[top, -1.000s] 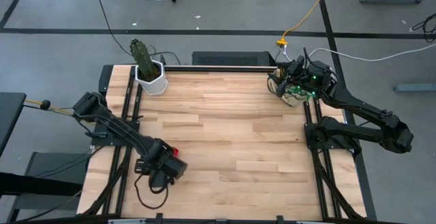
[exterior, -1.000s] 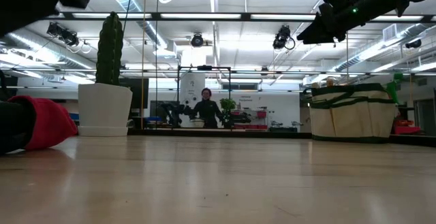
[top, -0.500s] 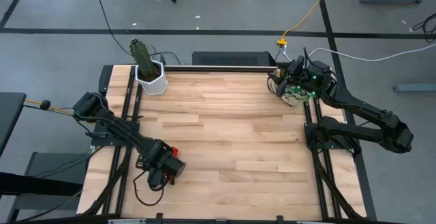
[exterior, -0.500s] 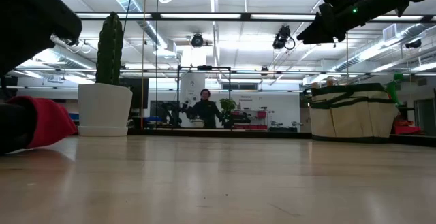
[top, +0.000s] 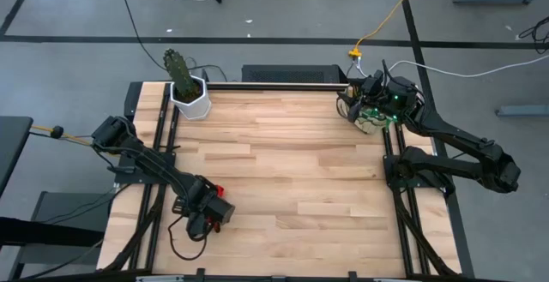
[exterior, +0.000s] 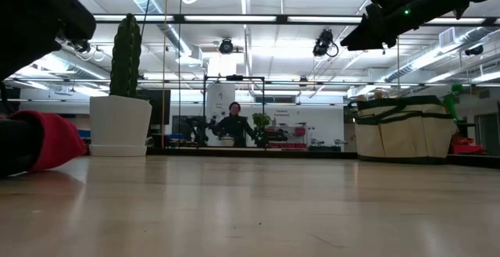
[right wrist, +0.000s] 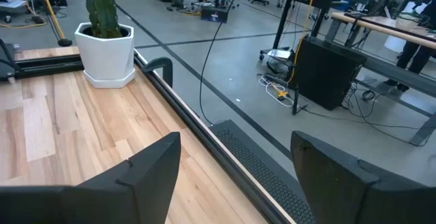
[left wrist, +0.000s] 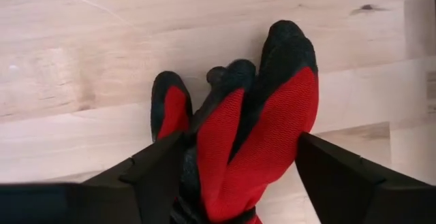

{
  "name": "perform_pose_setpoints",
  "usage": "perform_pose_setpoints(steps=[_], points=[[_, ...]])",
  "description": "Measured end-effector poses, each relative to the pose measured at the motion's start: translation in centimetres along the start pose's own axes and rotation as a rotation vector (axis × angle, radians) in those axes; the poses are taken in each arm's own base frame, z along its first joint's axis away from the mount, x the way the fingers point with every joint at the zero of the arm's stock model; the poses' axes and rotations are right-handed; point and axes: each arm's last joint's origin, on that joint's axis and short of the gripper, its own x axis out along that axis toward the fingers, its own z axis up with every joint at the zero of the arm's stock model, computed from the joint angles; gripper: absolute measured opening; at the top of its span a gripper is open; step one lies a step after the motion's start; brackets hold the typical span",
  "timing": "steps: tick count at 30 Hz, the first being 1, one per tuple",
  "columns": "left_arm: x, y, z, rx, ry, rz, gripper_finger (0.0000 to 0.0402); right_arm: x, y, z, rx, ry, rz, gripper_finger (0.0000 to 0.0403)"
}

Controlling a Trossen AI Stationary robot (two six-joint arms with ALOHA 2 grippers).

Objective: Pick & Place Garden tools in Gardening bag
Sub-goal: Put the red gloves into the white gardening bag

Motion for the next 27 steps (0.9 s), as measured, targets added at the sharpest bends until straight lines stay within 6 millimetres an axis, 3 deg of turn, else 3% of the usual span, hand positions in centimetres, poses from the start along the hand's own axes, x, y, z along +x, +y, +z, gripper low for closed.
perform_pose_setpoints(steps=[14,27], points=[[0.00,0.00,0.08,0.036,-0.028,-0.007,0.0145,0.00,-0.01,0.00,0.000,0.000,-0.002,0.0279],[0.00,0.01,0.08,0.032,-0.028,-0.007,0.0057,0.00,0.00,0.00,0.000,0.000,0.000,0.0256]])
